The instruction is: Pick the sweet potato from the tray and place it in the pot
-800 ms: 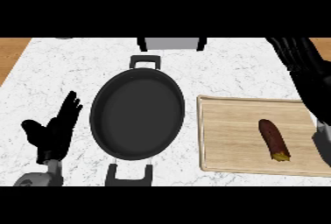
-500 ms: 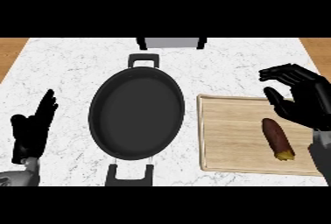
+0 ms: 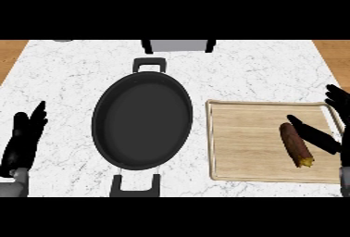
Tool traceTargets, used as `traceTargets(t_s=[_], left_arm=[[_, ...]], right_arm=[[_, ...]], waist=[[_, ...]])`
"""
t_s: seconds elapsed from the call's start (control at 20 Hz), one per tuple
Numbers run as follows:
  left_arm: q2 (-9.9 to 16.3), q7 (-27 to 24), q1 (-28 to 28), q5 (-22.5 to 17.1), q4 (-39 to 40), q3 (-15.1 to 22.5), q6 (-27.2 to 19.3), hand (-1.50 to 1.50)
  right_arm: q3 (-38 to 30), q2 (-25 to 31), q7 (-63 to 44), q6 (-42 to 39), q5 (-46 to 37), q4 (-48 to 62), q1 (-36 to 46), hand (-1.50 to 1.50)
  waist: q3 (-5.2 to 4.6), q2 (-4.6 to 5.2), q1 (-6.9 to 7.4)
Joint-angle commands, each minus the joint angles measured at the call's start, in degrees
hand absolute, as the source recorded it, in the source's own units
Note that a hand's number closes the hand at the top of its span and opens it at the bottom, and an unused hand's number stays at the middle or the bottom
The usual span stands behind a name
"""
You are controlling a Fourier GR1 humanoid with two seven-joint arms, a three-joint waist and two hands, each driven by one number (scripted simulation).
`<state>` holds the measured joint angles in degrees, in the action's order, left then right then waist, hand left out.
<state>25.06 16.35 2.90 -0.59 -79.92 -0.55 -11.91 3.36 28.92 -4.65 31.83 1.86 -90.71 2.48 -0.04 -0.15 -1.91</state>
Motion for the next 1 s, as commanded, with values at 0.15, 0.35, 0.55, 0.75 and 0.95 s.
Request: traceTargets(t_s=[0.15,0.35,0.55,0.75,0.95], left_arm=[[0.25,7.23,3.14,2.04,-2.47,0.88,-0.68,0.0],[0.19,6.37,3.12,2.76,-2.89,1.18,-0.79,0.0],[0.55,3.39,1.66,0.9,-0.67,-0.31,1.6,0.0],[-1.0,4.21,1.88,3.18,-1.06,1.5,-0.08,0.0],[-0.32,4.74,2.18,3.4,-2.07,1.07,1.14,0.0]], right_arm=[[4.49,9.81,-21.37,-1.47,-9.38,-15.93,-9.15,-1.5],[4.07,19.62,-36.77,-10.17,-10.01,-19.99,-7.21,-1.5],[2.58,26.62,-46.46,-21.91,-2.66,-23.95,-4.34,-1.5],[3.77,29.66,-53.43,-31.84,6.58,-25.15,-2.38,-1.5],[2.56,28.49,-57.45,-37.26,15.28,-23.2,2.94,-1.5]], waist=[[-0.14,-0.17,0.46],[-0.25,-0.1,1.14],[-0.22,0.03,1.82],[-0.13,0.14,2.07],[-0.01,0.22,2.47]])
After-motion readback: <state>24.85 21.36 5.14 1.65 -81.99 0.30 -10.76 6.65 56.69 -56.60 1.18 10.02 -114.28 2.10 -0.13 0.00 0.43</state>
